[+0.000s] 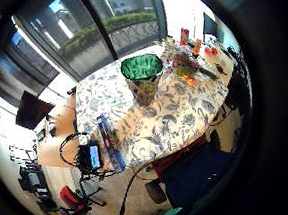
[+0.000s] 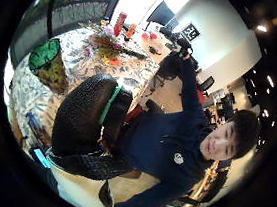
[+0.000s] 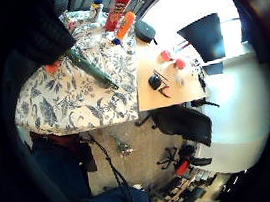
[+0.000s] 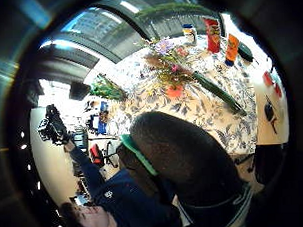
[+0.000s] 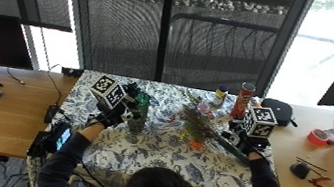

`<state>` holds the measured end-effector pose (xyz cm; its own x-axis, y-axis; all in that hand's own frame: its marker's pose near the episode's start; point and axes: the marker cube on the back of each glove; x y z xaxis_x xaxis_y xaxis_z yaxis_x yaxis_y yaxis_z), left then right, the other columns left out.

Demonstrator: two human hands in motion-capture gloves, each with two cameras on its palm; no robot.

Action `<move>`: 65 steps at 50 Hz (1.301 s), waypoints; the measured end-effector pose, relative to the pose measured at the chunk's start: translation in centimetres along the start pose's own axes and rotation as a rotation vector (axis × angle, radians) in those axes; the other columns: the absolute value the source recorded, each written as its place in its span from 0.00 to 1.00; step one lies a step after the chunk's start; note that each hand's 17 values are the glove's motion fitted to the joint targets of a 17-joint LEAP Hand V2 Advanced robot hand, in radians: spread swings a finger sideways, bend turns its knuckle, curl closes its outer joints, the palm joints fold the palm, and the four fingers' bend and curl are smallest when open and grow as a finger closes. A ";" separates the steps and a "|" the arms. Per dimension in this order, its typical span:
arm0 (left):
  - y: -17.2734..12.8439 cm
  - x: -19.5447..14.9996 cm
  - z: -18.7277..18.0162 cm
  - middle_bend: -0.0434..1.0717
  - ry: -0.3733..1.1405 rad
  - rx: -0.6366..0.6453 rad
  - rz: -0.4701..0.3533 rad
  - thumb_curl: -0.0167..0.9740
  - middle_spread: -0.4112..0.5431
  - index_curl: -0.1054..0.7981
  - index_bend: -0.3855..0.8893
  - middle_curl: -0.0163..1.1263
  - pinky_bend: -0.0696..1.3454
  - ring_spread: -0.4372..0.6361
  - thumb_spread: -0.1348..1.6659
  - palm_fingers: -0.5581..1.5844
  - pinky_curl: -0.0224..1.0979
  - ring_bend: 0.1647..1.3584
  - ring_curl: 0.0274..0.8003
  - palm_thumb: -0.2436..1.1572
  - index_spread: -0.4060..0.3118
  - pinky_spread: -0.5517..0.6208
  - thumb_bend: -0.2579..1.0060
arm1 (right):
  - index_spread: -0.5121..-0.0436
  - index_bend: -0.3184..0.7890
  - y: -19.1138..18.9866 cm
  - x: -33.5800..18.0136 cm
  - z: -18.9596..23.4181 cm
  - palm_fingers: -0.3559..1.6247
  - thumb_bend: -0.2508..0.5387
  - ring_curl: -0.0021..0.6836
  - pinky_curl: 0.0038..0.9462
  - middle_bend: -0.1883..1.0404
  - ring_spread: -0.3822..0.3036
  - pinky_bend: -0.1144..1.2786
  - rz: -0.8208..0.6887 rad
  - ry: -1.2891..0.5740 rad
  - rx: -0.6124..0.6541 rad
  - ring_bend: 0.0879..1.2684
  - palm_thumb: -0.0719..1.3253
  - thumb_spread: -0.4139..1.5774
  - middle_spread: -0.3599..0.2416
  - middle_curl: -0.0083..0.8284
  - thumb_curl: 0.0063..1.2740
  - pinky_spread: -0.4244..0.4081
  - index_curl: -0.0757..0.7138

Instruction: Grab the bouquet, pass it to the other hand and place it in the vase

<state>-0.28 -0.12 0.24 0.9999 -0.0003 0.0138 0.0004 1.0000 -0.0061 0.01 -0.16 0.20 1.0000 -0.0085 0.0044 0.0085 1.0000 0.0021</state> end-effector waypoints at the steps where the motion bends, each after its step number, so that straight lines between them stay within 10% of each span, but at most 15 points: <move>1: 0.0 0.0 0.0 0.13 -0.003 -0.001 -0.001 0.06 0.55 0.16 0.42 0.02 0.24 0.55 0.31 0.29 0.06 0.18 0.04 0.30 0.56 0.64 0.29 | 0.70 0.37 0.0 0.0 0.0 0.38 0.43 0.11 0.07 0.37 0.55 0.32 -0.002 -0.001 0.001 0.26 0.17 0.42 0.58 0.09 0.03 0.60 0.12; 17: 0.5 1.1 -0.1 0.18 -0.042 -0.017 -0.006 0.16 0.68 0.30 0.43 0.09 0.29 0.72 0.62 0.24 0.17 0.32 0.18 0.33 0.55 0.82 0.24 | 0.36 0.40 0.2 -0.1 0.5 0.34 0.37 0.31 0.23 0.40 0.53 0.35 -0.023 -0.025 0.002 0.33 0.20 0.71 0.55 0.27 0.10 0.68 0.25; 65: 0.8 2.4 3.5 0.18 -0.182 -0.079 0.038 0.28 0.66 0.50 0.45 0.18 0.30 0.69 0.72 0.26 0.29 0.37 0.28 0.40 0.48 0.82 0.19 | 0.32 0.37 -3.0 8.3 -0.8 0.41 0.29 0.51 0.33 0.50 0.42 0.29 0.301 -0.128 -0.102 0.45 0.35 0.74 0.44 0.48 0.22 0.65 0.28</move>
<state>2.10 0.72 3.73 0.9803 0.0452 0.1924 -0.0287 0.9957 -0.0879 8.34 -3.22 -0.59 0.9490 0.2933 0.1152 -0.2801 0.9527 -0.1182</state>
